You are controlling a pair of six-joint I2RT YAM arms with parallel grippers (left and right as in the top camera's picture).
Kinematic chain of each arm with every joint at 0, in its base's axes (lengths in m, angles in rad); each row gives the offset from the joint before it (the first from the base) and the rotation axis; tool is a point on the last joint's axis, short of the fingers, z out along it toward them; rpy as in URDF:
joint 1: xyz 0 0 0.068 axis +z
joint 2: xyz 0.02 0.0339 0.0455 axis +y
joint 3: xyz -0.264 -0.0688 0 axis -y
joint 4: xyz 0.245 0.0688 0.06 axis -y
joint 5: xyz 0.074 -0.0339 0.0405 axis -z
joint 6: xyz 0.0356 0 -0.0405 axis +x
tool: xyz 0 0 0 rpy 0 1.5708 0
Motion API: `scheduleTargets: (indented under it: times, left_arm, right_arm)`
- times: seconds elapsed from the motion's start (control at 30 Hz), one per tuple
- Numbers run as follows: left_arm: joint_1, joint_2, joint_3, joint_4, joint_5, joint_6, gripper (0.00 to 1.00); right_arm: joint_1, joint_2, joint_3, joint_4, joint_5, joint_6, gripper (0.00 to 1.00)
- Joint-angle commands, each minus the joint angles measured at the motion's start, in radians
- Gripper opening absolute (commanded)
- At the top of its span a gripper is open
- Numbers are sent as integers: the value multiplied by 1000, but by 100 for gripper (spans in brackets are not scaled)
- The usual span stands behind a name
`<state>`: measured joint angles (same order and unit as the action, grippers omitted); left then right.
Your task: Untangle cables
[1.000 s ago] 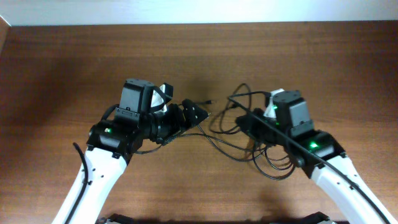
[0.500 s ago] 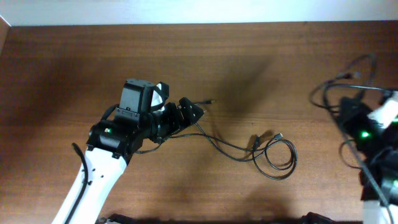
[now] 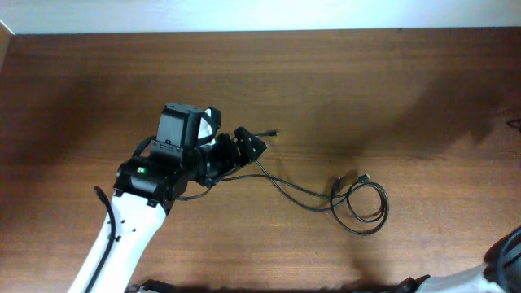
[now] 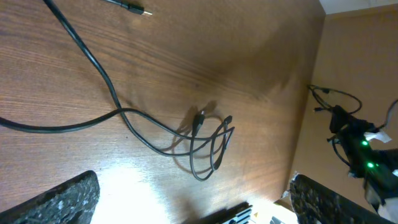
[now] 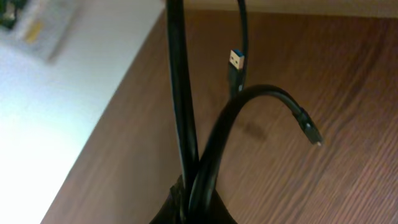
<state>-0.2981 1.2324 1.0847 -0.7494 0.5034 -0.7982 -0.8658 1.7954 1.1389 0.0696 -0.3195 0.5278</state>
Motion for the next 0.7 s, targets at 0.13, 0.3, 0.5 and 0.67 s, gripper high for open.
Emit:
scheduleTargets:
  times: [0.13,0.3,0.5,0.67]
  left_arm:
    - [-1,-2,12,3,-8,6,99]
    - [-1,-2,12,3,-8,6,99]
    - [-1,-2,12,3,-8,6,99]
    - [-1,-2,12,3,-8,6,99]
  right_arm:
    - [-36,178,124,189,-174,0,4]
    - [65,279,124,258,-155,0,4]
    - [80,356,124,158,18,0,23]
    - [14,293,124,-17,18,0,98]
